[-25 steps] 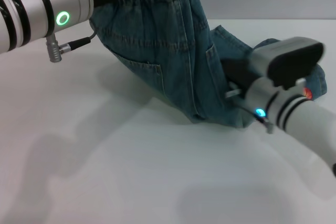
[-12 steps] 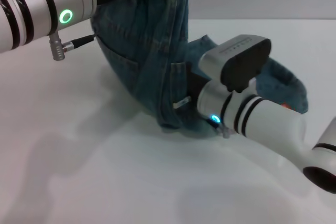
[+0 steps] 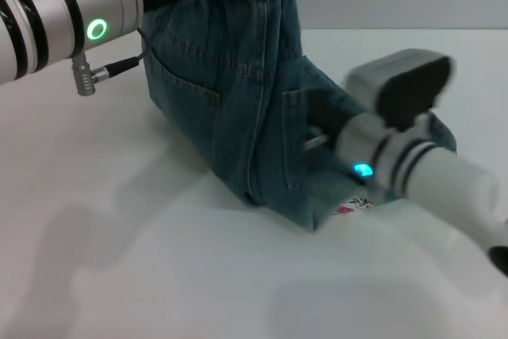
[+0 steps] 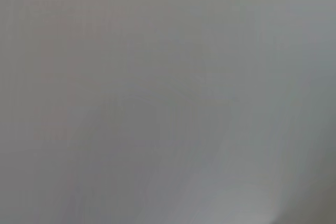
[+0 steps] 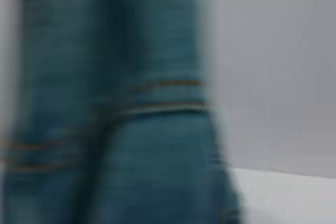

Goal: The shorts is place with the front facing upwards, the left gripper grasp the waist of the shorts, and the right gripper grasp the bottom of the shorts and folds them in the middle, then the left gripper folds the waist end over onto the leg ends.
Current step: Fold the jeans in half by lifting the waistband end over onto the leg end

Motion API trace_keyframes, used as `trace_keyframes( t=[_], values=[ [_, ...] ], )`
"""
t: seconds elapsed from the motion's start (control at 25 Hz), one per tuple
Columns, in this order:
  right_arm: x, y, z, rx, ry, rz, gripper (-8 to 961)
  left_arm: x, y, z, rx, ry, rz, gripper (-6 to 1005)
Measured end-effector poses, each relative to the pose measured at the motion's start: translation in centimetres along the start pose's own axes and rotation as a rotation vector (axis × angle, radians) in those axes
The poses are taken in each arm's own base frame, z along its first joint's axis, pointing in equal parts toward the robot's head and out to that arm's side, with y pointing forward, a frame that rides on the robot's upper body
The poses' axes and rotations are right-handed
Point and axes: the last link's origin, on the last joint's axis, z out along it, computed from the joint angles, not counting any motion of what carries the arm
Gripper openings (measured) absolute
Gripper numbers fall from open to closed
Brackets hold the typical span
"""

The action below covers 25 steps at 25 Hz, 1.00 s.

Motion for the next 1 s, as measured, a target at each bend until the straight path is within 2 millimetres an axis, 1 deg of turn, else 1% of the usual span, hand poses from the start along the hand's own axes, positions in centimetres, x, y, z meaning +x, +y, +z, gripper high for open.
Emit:
trace_keyframes(
  t=[0.08,0.24,0.36,0.48,0.6,0.68,0.8,0.88,0.92,1.0],
  values=[
    [0.2,-2.0,-0.9,0.066,-0.009,0.014,-1,0.0,-0.1,0.0,0.002,0.0,-0.001,50],
    [0.6,-6.4,-3.2,0.221,-0.029,0.03,-1,-0.2,-0.2,0.2,0.003,-0.003,0.005,49],
    [0.9,-8.9,-5.1,0.318,-0.032,0.033,0,-0.2,-0.1,0.4,0.001,-0.006,0.006,48],
    [1.1,-10.9,-7.2,0.401,-0.039,0.04,-1,-0.7,0.1,1.1,-0.009,-0.011,0.0,53],
    [1.3,-12.5,-9.7,0.486,-0.057,0.05,-1,-1.5,0.7,2.0,-0.032,-0.013,-0.009,62],
    [1.3,-13.2,-10.9,0.527,-0.068,0.05,-1,-2.1,1.3,2.7,-0.057,-0.007,-0.018,67],
    [1.1,-14.0,-13.0,0.595,-0.096,0.043,0,-3.5,3.0,4.3,-0.109,-0.001,-0.023,75],
    [0.7,-14.4,-14.4,0.633,-0.122,0.039,0,-5.2,4.7,5.7,-0.155,-0.025,0.003,81],
    [0.6,-14.6,-15.0,0.647,-0.129,0.038,0,-5.7,5.3,6.2,-0.17,-0.033,0.012,84],
    [0.5,-14.5,-15.5,0.653,-0.134,0.04,0,-7.0,6.6,7.4,-0.201,-0.059,0.034,89]
  ],
)
